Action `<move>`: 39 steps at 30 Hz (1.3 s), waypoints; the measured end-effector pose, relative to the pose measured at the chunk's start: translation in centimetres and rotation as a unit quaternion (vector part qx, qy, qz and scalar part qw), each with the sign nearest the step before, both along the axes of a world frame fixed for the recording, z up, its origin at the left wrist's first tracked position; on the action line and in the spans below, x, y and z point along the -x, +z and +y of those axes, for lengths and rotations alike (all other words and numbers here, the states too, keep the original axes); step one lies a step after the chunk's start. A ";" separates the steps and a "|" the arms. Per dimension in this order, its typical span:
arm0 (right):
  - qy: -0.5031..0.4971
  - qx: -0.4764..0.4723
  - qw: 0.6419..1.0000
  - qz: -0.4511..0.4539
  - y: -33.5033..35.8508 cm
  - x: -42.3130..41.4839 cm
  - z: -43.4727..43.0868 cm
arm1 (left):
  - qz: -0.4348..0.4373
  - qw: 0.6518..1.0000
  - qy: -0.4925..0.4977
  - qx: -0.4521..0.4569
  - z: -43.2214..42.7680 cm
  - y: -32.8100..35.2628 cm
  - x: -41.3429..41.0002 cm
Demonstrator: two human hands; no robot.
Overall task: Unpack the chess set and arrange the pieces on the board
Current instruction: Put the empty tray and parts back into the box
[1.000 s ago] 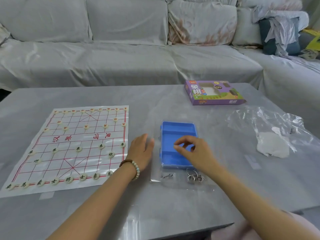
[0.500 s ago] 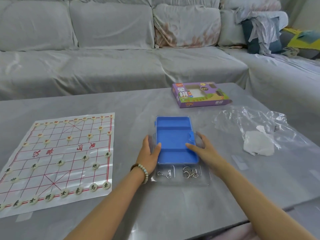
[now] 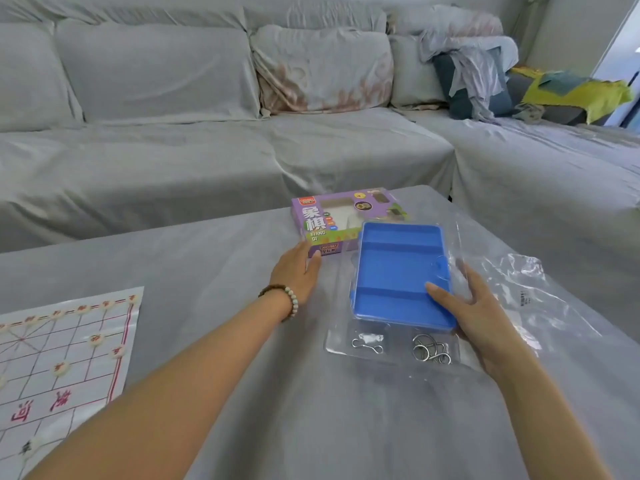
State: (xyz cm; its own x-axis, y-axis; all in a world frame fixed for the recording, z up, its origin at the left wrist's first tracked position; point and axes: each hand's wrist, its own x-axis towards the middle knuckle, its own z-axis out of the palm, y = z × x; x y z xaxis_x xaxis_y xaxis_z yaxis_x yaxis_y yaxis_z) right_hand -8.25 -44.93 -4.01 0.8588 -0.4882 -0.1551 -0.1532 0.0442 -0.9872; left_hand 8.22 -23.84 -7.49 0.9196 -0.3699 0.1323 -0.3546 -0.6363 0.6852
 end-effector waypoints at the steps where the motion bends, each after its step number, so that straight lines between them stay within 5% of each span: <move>1: -0.003 -0.001 1.000 0.003 -0.3 0.1 -0.5 | -0.019 0.999 -0.007 -0.043 -0.8 -0.5 -1.7; 11: -0.014 -0.048 0.999 -0.001 -1.5 -1.2 -2.5 | -0.128 0.949 -0.079 -0.278 -5.5 -3.2 -6.6; 21: -0.022 -0.087 0.995 -0.048 0.2 -0.5 -1.5 | -0.169 0.946 -0.167 -0.220 6.9 -2.1 -4.3; 26: -0.029 -0.100 0.992 -0.064 0.8 0.4 -0.9 | -0.137 0.911 0.021 -0.388 11.7 -0.6 -3.4; 28: -0.031 -0.098 0.993 -0.066 1.0 0.9 -0.6 | -0.104 0.917 0.077 -0.378 9.9 -0.3 -2.0; 32: -0.031 -0.083 0.994 -0.060 1.1 1.8 -0.4 | -0.070 0.948 -0.029 -0.308 2.8 -1.0 0.8; 39: -0.028 -0.056 0.997 -0.036 1.0 3.5 -0.9 | -0.094 0.941 -0.077 -0.315 2.4 -3.4 4.3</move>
State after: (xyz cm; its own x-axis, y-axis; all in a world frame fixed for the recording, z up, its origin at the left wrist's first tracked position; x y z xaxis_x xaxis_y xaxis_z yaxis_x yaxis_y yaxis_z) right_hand -11.72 -45.81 -3.03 0.8418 -0.5185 -0.1505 -0.0770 0.1606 -0.9840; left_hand 3.91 -21.47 -10.90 0.8313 -0.5558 -0.0029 -0.5524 -0.8268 0.1055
